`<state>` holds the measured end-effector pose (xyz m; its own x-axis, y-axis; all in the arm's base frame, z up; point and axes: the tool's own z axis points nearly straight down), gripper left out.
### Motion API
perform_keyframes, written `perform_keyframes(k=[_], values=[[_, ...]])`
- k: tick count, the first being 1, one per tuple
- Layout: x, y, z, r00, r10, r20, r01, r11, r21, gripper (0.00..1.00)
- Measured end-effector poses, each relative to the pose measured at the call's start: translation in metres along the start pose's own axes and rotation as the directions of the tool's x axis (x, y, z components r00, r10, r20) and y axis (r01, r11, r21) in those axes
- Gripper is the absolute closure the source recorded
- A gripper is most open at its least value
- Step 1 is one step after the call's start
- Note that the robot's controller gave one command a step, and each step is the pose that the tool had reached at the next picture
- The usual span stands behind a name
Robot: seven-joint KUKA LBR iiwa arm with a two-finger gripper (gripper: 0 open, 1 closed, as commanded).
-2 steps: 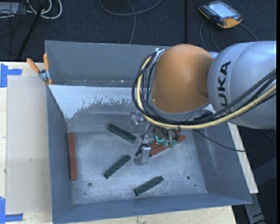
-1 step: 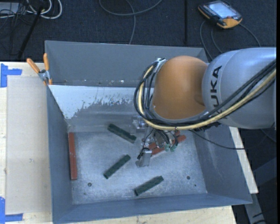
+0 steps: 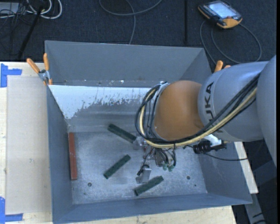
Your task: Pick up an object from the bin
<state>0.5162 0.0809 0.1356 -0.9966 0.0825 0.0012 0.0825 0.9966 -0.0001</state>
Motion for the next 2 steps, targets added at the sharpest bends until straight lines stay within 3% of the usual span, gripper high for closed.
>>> perform_keyframes(k=[1, 2], values=[[-0.029, 0.037, 0.048, 1.0, 0.009, 0.004, -0.009, 1.0, 0.0, 0.0], [0.022, 0.063, 0.062, 0.998, 0.064, -0.002, -0.064, 0.998, 0.0, 1.0]])
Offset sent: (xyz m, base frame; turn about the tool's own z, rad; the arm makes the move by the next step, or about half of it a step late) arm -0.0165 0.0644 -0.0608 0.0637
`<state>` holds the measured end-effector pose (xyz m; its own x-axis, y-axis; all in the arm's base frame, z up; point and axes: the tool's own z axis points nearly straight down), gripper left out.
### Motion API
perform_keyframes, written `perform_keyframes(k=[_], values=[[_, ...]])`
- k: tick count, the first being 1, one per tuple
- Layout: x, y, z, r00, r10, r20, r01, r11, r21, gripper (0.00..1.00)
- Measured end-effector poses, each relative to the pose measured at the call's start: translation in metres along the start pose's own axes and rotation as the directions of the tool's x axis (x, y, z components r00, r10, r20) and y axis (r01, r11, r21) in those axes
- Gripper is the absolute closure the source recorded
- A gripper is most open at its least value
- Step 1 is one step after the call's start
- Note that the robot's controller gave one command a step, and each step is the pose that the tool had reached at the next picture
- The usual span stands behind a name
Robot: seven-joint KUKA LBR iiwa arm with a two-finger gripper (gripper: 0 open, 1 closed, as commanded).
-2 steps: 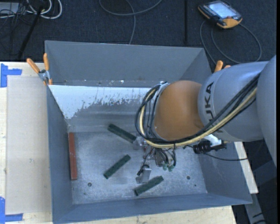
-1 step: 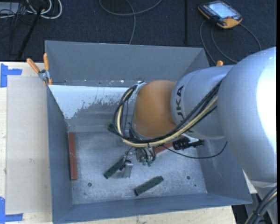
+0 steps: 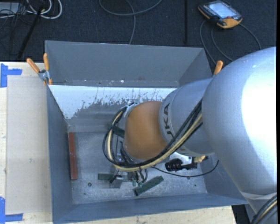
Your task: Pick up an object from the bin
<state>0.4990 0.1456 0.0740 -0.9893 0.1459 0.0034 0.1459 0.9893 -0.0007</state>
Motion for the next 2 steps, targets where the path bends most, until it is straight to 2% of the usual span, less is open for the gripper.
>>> perform_keyframes(k=[1, 2], values=[[0.0, 0.0, 0.0, 1.0, 0.001, 0.0, -0.001, 1.0, 0.0, 1.0], [0.003, 0.004, -0.146, 1.0, 0.007, 0.004, -0.007, 1.0, -0.001, 1.0]])
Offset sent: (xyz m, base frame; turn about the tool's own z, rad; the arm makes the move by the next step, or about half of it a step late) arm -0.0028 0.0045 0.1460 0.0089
